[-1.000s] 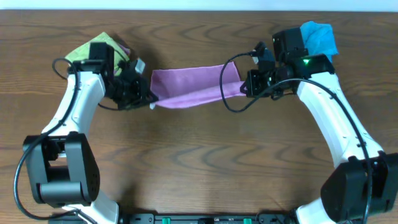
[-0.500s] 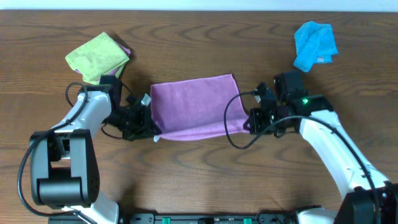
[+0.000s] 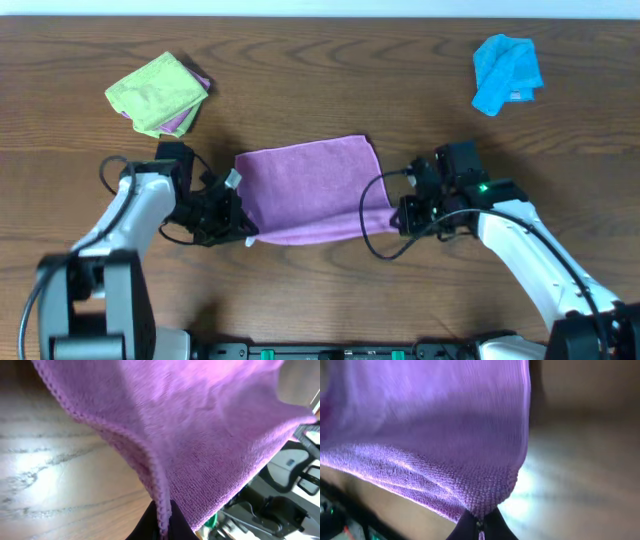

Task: Fold the cloth
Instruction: 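Pull the cloth back toward the robot, folding it into a long strip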

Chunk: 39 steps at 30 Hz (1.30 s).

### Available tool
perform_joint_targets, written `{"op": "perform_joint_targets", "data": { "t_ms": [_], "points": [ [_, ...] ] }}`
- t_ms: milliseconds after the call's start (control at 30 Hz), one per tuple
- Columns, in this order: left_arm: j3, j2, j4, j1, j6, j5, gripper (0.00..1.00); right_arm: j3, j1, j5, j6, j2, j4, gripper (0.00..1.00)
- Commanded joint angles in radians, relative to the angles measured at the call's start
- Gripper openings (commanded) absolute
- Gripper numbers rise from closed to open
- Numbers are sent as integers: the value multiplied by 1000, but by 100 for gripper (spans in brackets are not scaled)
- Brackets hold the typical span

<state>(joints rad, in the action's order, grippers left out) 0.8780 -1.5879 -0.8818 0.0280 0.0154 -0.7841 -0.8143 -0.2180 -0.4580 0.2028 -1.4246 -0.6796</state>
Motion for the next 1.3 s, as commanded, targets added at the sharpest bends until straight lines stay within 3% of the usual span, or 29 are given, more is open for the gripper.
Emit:
{"op": "perform_joint_targets", "data": {
  "t_ms": [0,333,967,1267],
  "points": [
    [0,75,19,18,-69,103,6,3,8,101,13,20,75,1],
    [0,124,261,18,-256,183,6,3,7,119,14,-34,324,1],
    [0,-39,610,17,-332,280,6,0,7,148,60,-196,650,1],
    [0,-111,732,17,-383,294,6,-58,7,182,61,-306,692,1]
  ]
}}
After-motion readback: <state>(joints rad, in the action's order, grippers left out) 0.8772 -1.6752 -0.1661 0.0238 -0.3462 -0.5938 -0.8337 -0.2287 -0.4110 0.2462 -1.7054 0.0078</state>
